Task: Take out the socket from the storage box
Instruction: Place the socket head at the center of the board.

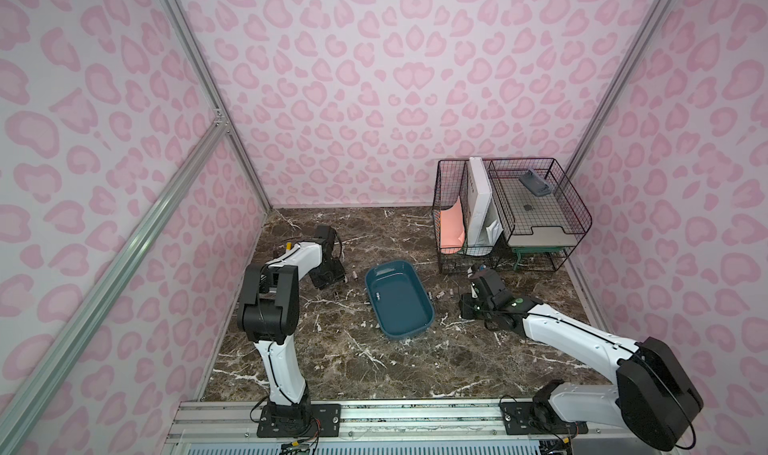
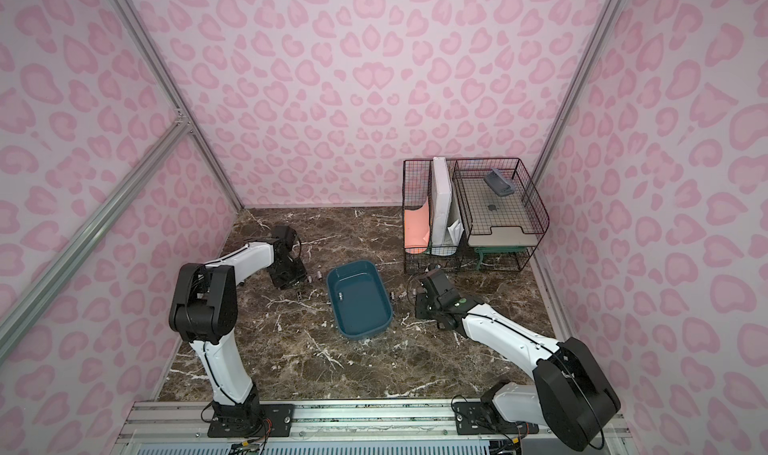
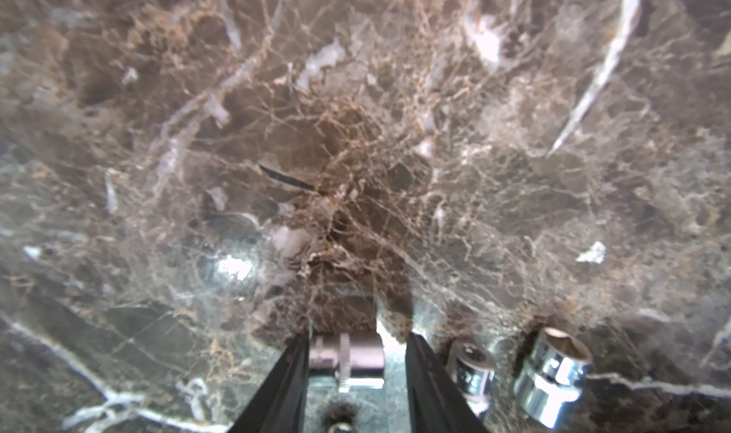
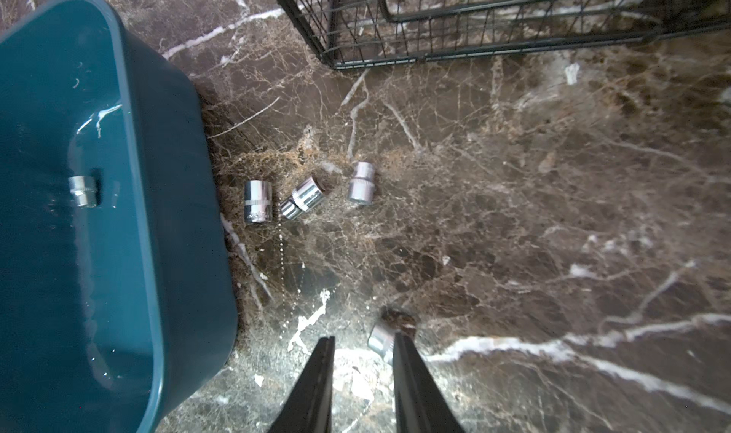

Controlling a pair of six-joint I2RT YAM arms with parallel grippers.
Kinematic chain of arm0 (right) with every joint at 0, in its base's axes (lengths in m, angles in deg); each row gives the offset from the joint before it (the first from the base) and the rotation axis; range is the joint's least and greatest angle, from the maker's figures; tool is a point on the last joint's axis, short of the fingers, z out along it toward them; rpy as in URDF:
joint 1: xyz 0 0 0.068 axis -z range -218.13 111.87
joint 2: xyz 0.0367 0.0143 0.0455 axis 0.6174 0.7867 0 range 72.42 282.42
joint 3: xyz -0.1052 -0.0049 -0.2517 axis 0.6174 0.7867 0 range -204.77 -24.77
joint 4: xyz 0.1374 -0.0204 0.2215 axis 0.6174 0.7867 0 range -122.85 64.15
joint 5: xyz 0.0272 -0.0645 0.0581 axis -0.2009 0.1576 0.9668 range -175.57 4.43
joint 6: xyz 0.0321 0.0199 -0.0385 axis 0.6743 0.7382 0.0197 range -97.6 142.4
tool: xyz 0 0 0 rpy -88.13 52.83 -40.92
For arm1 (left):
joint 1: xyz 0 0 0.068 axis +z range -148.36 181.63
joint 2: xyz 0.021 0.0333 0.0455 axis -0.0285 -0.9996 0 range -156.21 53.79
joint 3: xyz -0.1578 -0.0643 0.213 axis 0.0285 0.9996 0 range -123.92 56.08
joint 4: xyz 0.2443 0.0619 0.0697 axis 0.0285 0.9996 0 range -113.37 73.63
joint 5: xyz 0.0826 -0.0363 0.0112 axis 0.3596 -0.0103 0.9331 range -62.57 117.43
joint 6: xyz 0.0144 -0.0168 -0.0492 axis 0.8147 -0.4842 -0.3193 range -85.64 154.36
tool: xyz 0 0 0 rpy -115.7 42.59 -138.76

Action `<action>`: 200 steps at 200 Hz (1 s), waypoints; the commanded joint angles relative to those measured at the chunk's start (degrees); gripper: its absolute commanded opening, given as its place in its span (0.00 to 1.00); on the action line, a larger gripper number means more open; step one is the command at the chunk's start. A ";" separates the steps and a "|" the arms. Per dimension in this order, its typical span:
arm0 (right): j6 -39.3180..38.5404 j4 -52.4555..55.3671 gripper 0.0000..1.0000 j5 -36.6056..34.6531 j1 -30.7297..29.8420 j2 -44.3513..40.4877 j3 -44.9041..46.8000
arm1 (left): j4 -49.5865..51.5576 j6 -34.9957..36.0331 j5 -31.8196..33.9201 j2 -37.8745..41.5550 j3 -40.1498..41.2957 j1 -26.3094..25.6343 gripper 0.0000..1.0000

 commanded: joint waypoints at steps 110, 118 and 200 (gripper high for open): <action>2.02 -0.90 0.31 -0.92 -5.62 2.09 -9.47 | 9.77 1.04 0.09 14.90 2.83 -1.27 0.49; 2.14 -0.90 0.31 -1.30 -6.96 3.97 -11.64 | 10.20 1.09 -0.45 16.48 3.19 -1.21 0.49; 2.06 1.30 0.31 -0.76 -15.93 27.32 -33.95 | 13.72 2.52 -3.55 30.68 6.00 -1.24 0.51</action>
